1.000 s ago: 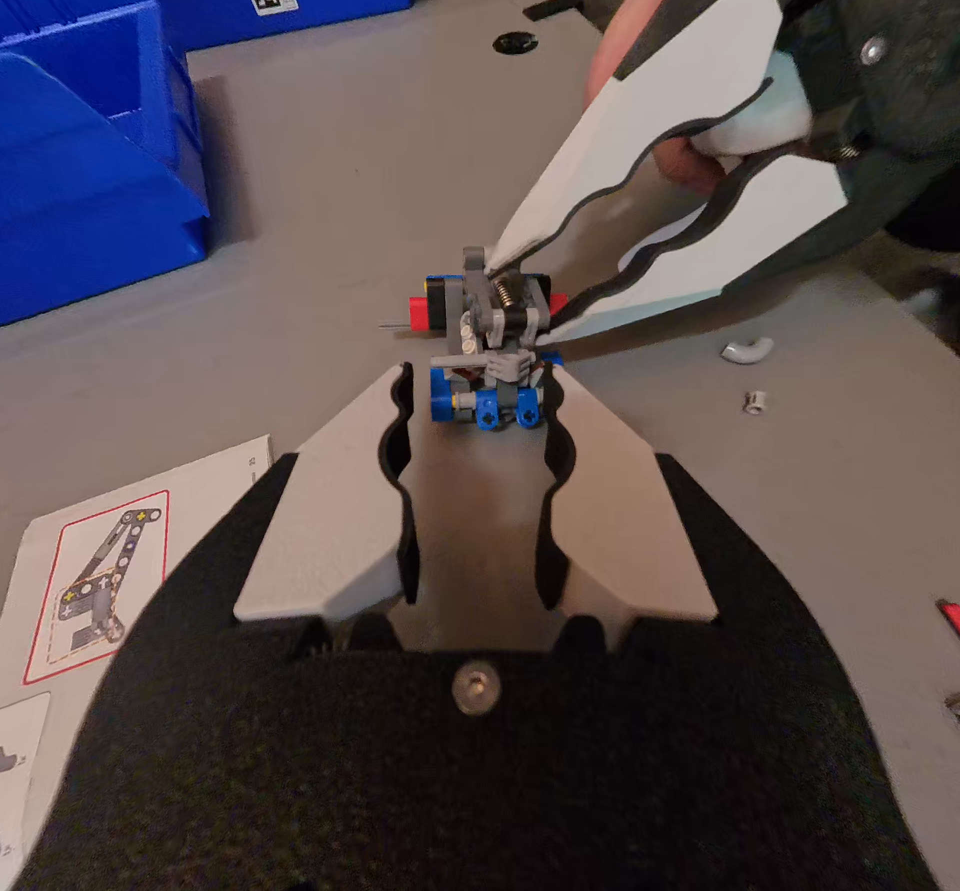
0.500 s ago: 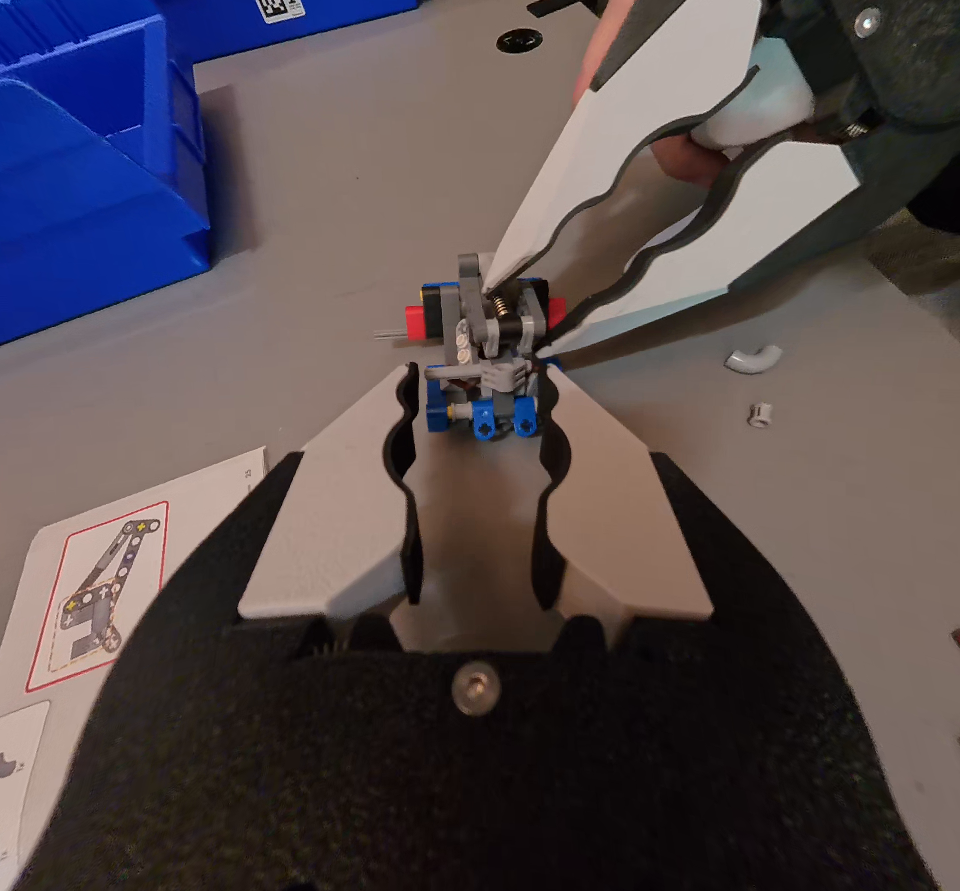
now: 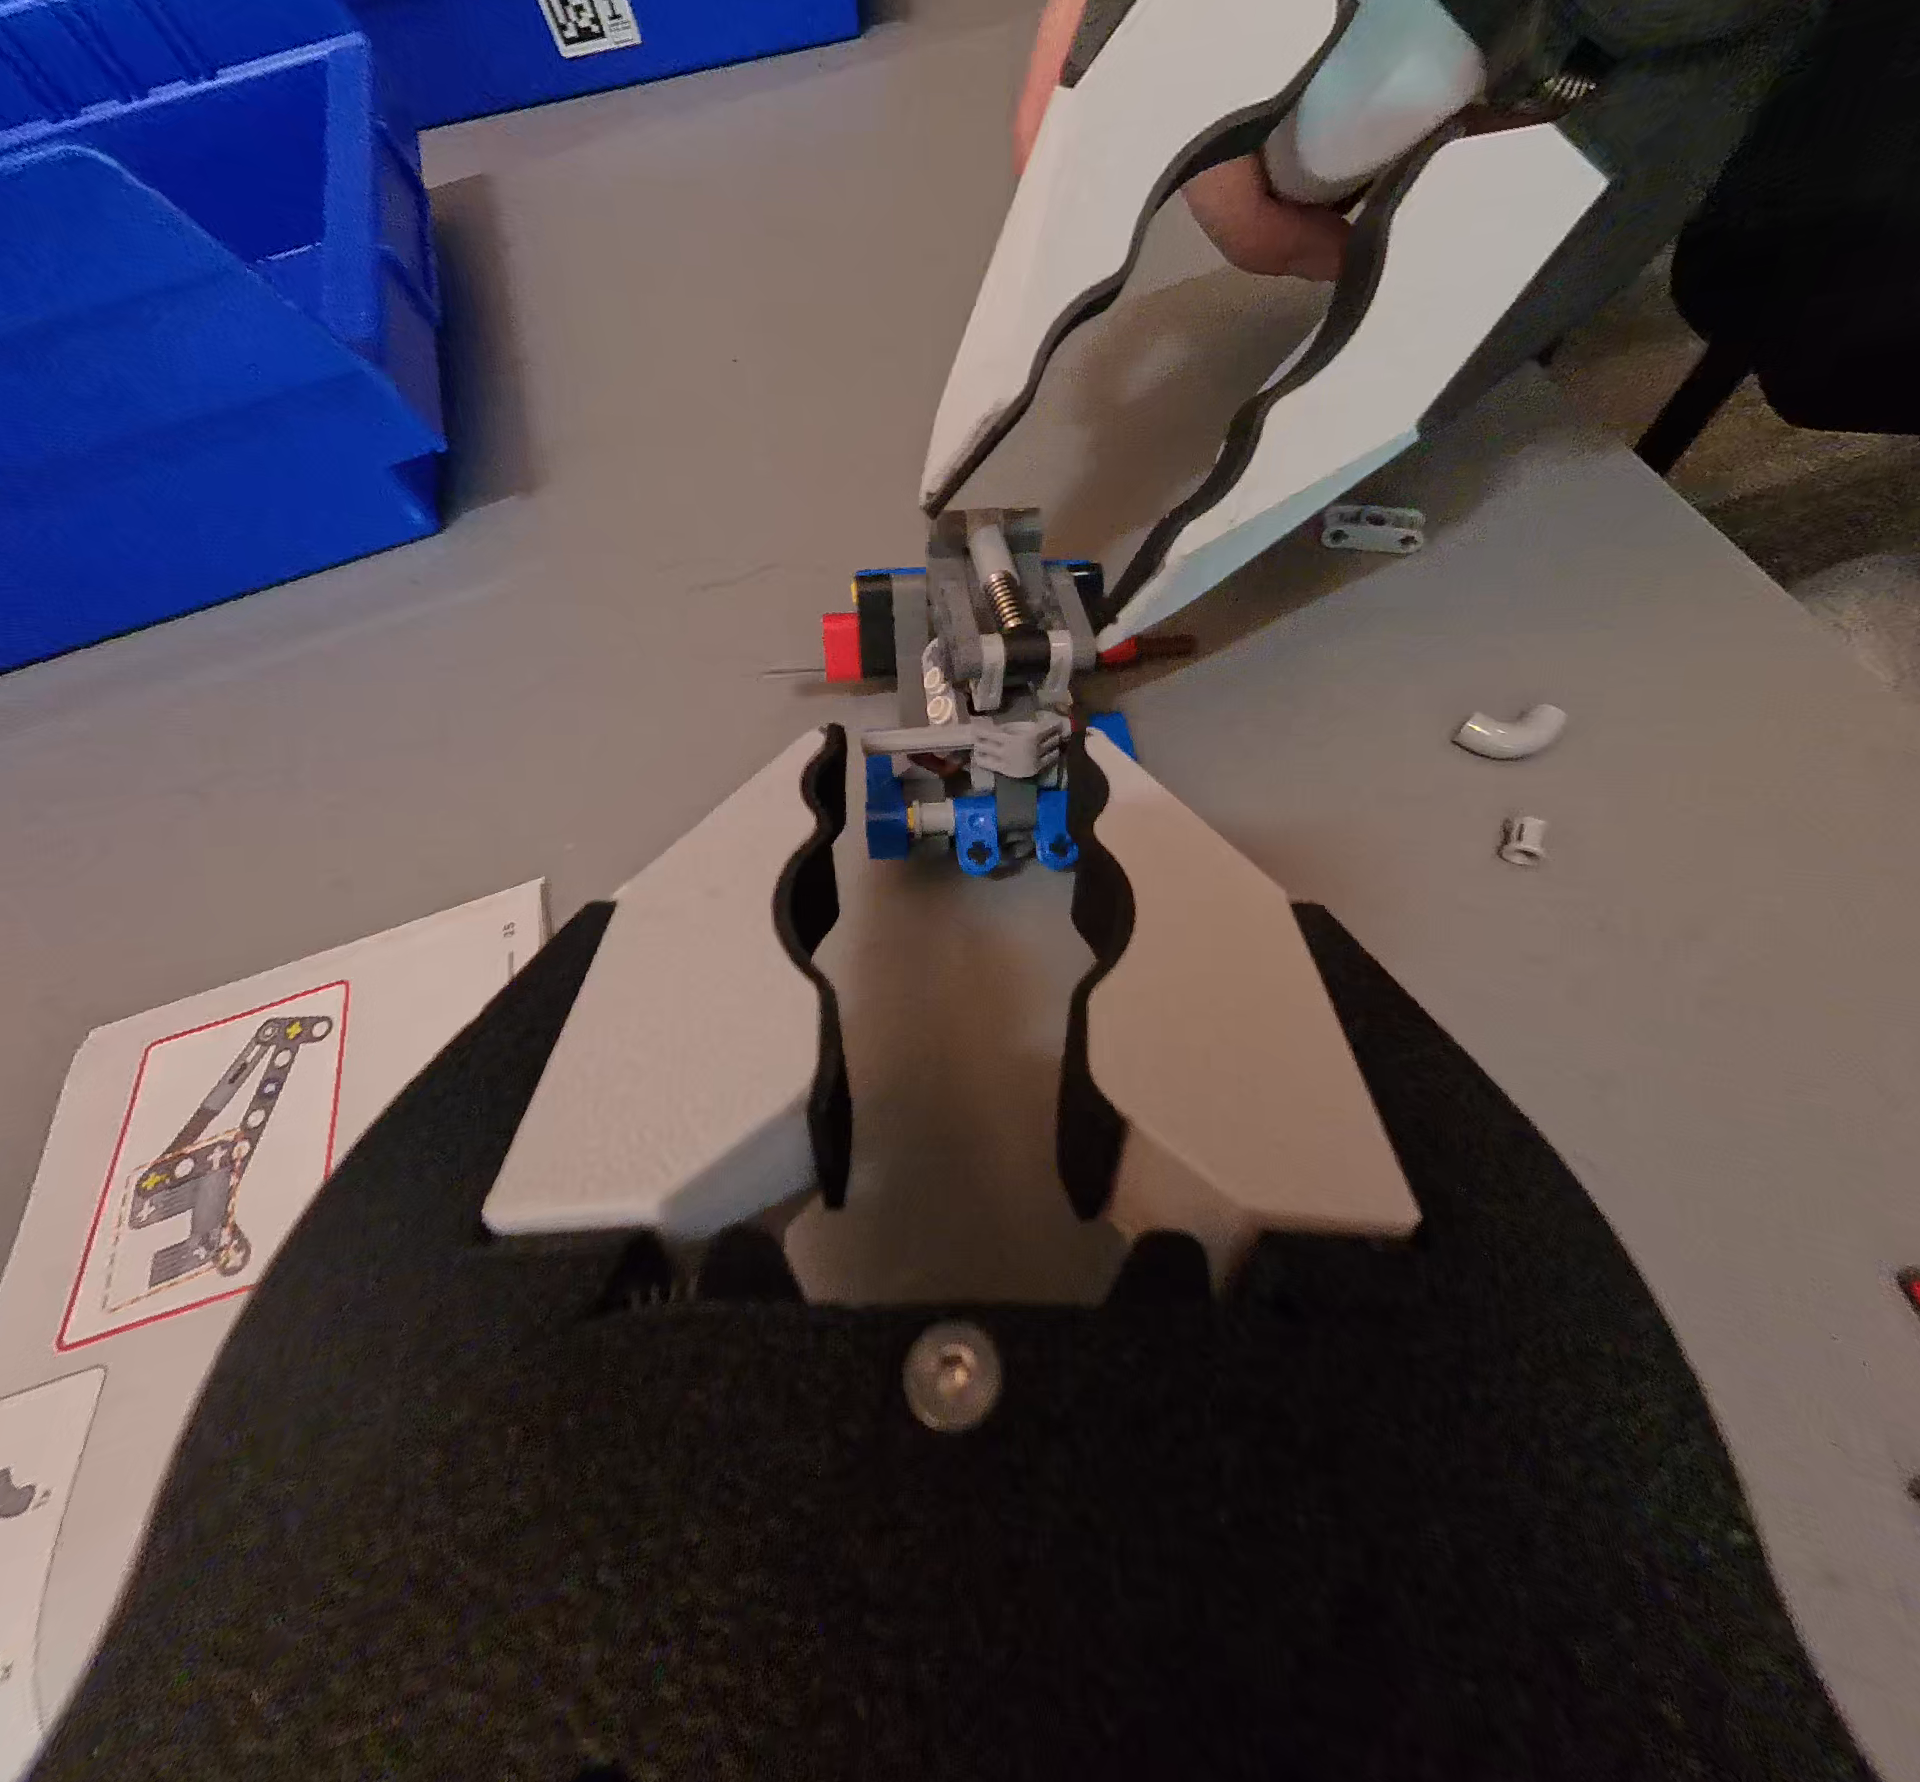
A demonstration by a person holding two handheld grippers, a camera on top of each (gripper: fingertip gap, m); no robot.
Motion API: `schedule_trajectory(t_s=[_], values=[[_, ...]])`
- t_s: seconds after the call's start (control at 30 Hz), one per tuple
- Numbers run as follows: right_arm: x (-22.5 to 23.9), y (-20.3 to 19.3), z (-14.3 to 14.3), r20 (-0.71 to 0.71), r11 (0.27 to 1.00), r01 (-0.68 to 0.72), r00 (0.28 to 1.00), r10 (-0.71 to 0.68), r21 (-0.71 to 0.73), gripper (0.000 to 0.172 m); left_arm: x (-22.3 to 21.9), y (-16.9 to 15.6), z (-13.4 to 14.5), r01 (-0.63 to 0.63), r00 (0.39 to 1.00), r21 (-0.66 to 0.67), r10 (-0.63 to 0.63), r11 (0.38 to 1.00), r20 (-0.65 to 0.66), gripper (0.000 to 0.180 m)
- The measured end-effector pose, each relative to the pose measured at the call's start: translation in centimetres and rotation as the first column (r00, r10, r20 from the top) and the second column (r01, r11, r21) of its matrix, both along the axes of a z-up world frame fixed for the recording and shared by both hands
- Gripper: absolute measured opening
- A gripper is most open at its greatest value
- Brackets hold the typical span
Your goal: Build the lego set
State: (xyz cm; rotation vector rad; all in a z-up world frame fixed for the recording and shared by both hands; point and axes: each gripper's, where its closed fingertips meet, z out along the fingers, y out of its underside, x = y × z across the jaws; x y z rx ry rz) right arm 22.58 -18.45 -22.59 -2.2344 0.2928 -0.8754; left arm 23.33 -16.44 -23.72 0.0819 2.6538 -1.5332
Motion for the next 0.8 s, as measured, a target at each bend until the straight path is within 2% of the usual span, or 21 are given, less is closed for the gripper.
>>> schedule_trajectory(t_s=[0.1,0.3,0.4,0.7,0.8], values=[[0.3,-0.1,-0.5,-0.021,0.998,-0.042,0.999,0.042,-0.042,0.038,0.0,0.2,-0.2,-0.026,1.0,0.014,0.027,1.0,-0.014,0.039],[0.2,0.4,-1.7,-0.016,0.992,-0.103,0.995,0.102,-0.078,0.032,-0.6,0.0,-0.4,-0.046,0.996,0.025,0.044,0.999,0.076,0.038],[0.2,0.3,-1.6,-0.006,0.992,-0.118,0.993,0.118,-0.05,0.031,-0.8,-0.3,-0.4,-0.076,0.991,0.026,0.073,0.997,0.113,0.042],[0.0,0.6,-1.5,0.038,0.984,-0.164,0.986,0.161,0.075,0.033,-0.8,-0.4,-0.4,-0.114,0.988,0.024,0.111,0.993,0.109,0.042],[0.0,0.5,-1.5,0.049,0.983,-0.169,0.985,0.166,0.071,0.033,-0.8,-0.4,-0.3,-0.112,0.99,0.019,0.11,0.994,0.086,0.04]])
